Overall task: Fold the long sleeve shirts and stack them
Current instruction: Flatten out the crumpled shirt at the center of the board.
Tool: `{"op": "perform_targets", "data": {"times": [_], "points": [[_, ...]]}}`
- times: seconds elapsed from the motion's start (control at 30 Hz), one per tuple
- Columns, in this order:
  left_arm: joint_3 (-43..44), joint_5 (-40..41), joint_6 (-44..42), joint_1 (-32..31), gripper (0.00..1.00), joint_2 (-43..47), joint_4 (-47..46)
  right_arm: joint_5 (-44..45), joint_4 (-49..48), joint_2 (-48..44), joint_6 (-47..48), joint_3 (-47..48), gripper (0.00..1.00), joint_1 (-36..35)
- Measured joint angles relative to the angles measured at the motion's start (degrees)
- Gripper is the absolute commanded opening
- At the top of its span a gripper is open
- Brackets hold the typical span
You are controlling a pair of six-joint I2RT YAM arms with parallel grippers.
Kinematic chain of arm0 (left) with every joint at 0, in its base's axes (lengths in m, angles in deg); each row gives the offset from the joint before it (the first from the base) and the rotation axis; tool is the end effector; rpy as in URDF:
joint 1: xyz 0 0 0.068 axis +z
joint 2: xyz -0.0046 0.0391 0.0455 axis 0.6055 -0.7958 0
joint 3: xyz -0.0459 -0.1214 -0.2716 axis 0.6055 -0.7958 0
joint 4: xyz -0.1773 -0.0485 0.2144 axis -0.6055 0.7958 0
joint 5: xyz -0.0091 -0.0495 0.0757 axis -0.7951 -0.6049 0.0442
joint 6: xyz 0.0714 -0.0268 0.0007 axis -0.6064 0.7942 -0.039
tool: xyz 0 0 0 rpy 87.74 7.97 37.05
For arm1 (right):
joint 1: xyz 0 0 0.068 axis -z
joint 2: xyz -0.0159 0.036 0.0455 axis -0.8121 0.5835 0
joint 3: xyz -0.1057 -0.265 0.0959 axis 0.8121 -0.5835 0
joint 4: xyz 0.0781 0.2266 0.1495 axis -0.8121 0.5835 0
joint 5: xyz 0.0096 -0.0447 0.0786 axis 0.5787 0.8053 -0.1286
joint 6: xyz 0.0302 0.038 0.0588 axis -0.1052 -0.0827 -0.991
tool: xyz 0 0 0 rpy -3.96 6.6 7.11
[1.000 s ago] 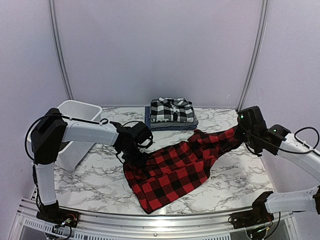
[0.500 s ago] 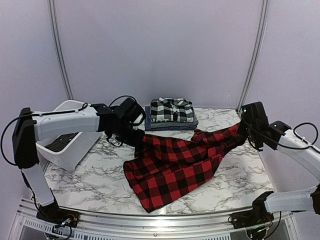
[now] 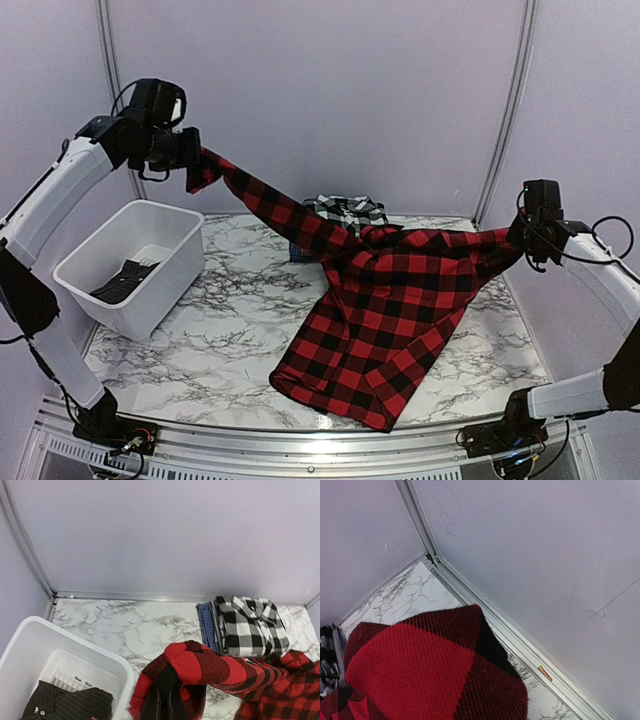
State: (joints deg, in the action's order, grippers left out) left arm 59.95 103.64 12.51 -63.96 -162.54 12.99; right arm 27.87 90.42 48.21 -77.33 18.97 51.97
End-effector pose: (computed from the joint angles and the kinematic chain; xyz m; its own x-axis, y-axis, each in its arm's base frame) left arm 0.3742 -0.1684 0.4611 -0.4673 -0.0969 -0.8788 0.0761 0.9859 -0.1492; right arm 0.2851 -0.0206 0.3239 -0.3342 0.4264 -0.8406 0.6187 0.7720 0.1456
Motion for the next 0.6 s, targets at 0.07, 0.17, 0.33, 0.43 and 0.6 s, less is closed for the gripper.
{"op": "perform_targets", "data": {"times": [0.07,0.17,0.33,0.43,0.6], "points": [[4.11,0.55,-0.24,3.65,0.00,-0.68,1.09,-1.40,-0.52,1.42,0.90,1.33,0.00,2.93],[8.24,0.66,-0.17,8.37,0.00,-1.62,2.51,-2.89,-0.85,3.41,2.21,3.50,0.00,6.86],[11.74,-0.37,0.04,12.68,0.00,-4.20,4.24,-4.04,-0.76,7.65,4.44,9.11,0.00,8.37],[13.00,-0.85,0.26,13.29,0.00,-6.47,4.87,-4.66,-0.79,10.40,5.84,12.28,0.00,8.35],[15.89,-2.32,1.01,14.84,0.00,-9.60,6.86,-5.42,-0.50,13.86,8.28,14.53,0.01,8.35]]}}
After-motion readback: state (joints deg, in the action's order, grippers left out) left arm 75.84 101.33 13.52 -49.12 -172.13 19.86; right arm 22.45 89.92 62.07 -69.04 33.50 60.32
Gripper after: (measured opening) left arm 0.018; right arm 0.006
